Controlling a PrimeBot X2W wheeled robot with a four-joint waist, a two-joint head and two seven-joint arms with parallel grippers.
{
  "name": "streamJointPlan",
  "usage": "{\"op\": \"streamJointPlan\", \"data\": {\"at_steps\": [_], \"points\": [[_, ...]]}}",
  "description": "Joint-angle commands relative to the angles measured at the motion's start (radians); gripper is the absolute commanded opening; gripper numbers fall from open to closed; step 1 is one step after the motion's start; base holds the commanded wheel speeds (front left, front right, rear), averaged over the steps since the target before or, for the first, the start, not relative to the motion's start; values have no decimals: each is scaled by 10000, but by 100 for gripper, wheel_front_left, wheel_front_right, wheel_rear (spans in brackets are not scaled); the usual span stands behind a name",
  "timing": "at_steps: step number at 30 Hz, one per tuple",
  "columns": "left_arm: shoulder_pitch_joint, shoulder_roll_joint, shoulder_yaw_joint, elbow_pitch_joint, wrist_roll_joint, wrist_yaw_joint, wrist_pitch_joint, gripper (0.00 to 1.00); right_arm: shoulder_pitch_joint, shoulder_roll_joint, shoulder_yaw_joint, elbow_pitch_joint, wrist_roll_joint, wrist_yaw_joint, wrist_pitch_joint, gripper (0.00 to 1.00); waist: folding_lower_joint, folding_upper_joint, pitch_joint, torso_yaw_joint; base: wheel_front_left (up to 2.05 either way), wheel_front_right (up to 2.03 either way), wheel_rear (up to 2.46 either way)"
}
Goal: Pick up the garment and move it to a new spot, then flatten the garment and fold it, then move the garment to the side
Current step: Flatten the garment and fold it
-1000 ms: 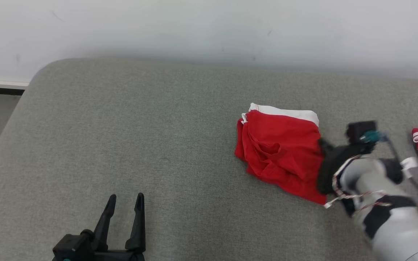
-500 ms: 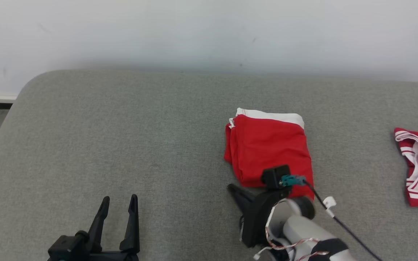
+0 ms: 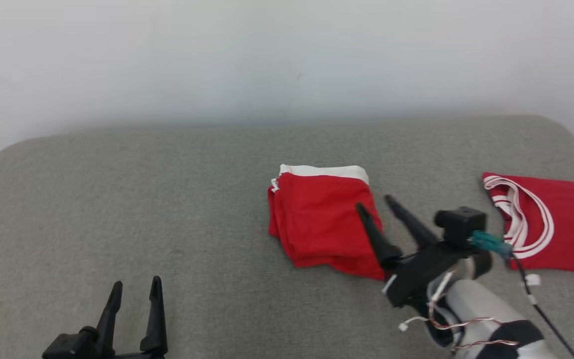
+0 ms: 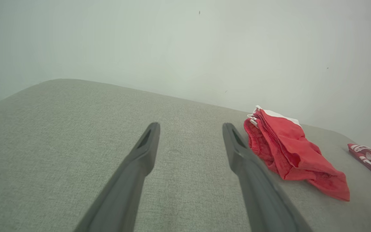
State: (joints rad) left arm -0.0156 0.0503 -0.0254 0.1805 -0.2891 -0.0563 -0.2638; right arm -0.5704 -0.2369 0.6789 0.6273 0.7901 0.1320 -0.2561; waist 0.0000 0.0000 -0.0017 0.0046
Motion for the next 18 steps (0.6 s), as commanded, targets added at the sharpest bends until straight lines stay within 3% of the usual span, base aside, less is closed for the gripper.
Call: {"op": "streamJointPlan", "data": {"at_steps": [1,9,18], "points": [[74,7,129,38,92,11,1,100,328,-177,-447,-131,-349,-26,-74,100,0,0,-243,-432,0,0,0],[299,10,539,91,537,-20,1,100,2071,-545,-3985,-1297,-2927,-25,-89,100,0,0,-411,-813,0,0,0],[709,7,1003,130,955,-16,1,100,3534,-232,-5172,-1563,-4164,-25,-78,100,0,0,-605,-823,0,0,0]]}}
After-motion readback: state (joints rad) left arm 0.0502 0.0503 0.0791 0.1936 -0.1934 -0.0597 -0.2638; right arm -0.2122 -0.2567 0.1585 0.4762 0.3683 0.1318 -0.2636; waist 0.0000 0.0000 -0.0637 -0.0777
